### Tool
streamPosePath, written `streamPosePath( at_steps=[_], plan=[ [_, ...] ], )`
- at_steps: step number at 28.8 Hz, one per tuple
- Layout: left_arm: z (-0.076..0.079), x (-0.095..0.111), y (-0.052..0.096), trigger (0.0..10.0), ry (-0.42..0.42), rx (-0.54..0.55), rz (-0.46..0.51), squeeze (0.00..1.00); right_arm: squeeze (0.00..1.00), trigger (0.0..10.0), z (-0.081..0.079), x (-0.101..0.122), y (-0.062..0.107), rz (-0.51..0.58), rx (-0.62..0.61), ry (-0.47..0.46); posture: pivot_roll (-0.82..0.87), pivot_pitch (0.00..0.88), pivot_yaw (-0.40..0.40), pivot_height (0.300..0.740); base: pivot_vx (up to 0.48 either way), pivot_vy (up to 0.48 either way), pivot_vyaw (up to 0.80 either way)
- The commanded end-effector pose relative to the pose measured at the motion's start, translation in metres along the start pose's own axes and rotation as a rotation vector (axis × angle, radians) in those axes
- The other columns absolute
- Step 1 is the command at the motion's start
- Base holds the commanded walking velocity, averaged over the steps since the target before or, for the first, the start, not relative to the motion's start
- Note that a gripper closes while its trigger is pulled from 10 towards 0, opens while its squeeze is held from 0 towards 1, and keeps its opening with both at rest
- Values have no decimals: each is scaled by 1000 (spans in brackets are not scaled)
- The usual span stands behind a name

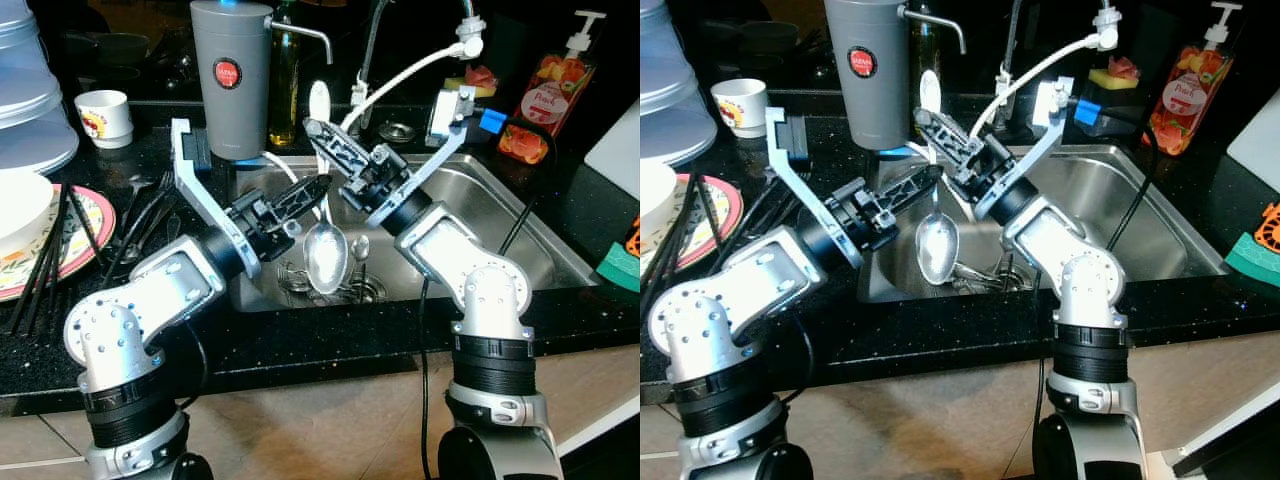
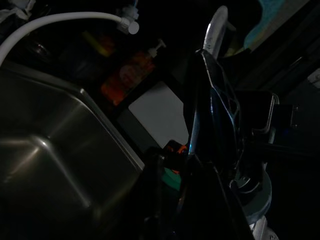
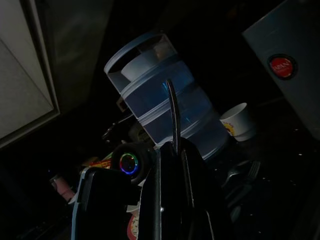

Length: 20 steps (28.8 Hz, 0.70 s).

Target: Kitchen organization

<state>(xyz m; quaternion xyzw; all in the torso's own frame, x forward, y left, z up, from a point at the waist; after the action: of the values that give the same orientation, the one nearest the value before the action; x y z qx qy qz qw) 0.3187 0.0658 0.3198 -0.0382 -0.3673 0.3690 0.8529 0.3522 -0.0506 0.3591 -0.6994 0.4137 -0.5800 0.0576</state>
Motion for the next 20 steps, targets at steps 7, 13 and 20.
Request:
streamPosePath(
  at_steps=[7,13,20],
  plan=[
    [-22,18,5,10000,-10,140,81,1000,0,0,2,12,0,27,4,18,-26,83,-32,740,0,0,0],
    [-43,41,16,10000,-208,342,171,1000,0,0,8,18,3,0,-4,124,-27,76,-36,740,0,0,0],
    [-48,52,15,10000,-563,495,141,0,0,0,58,17,7,-100,-231,580,-30,71,-39,740,0,0,0]
  ],
)
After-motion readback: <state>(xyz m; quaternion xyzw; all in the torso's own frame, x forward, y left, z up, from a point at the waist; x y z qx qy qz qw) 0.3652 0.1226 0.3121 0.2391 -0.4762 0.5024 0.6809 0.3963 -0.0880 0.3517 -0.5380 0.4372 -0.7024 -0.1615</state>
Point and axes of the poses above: a point about 5 cm out from each wrist's last joint towards the gripper, its own y axis pointing back from the gripper into the wrist, its own x axis along the axis of the wrist's last joint, z = x × y, the point moved 5 cm from there along -y, pointing out of the wrist towards the gripper, and after that the axes turned 11 degrees about y, right-handed, at the moved point
